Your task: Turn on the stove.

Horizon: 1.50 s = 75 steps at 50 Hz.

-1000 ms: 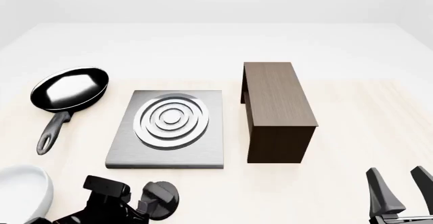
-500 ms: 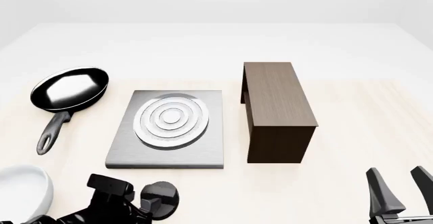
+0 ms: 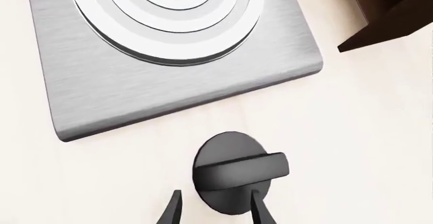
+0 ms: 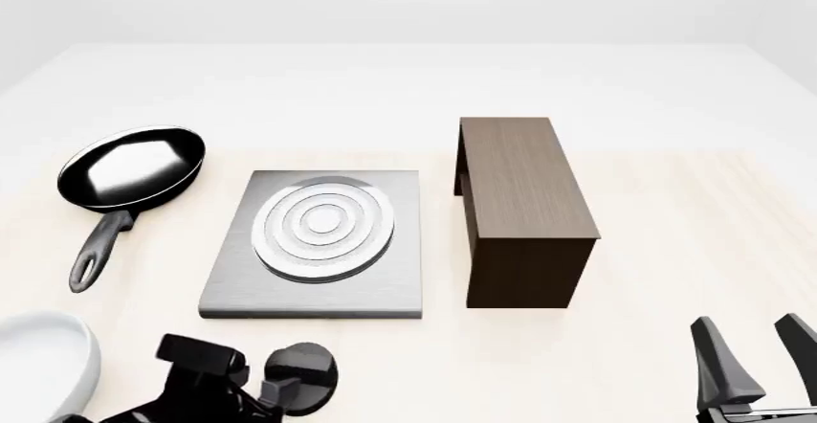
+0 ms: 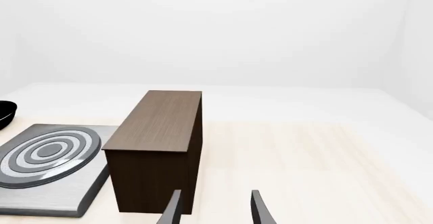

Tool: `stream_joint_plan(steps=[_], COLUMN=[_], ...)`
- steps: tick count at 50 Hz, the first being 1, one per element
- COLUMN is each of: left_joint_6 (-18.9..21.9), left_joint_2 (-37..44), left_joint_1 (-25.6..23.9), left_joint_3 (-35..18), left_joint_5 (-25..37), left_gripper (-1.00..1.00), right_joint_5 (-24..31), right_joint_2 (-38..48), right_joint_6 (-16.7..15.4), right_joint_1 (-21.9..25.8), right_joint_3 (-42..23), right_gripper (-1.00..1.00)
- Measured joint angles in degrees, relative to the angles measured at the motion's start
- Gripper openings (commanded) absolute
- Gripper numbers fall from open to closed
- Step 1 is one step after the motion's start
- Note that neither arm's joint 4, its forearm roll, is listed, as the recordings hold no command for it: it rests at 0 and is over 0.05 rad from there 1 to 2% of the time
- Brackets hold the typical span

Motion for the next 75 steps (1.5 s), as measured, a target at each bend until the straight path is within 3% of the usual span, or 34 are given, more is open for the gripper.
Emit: stream_joint_plan(steps=[11, 41, 75], left_joint_6=[0.2, 4.9, 9.3], left_joint_2=[-5.3, -27.2, -30.3], left_joint_1=[0.7, 9.1, 21.2], left_joint_3=[1.0, -3.9, -16.2], left_joint_5=[3.7, 24.5, 31.3], left_gripper=[1.0, 1.0, 1.0], right_joint_5=[0.0, 0.0, 0.0], right_joint_2=[0.0, 0.0, 0.0], right_joint_6=[0.0, 0.0, 0.0], right_joint_1=[0.0, 0.0, 0.0], right_joint_3=[0.0, 0.0, 0.0], right_gripper=[1.0, 1.0, 1.0])
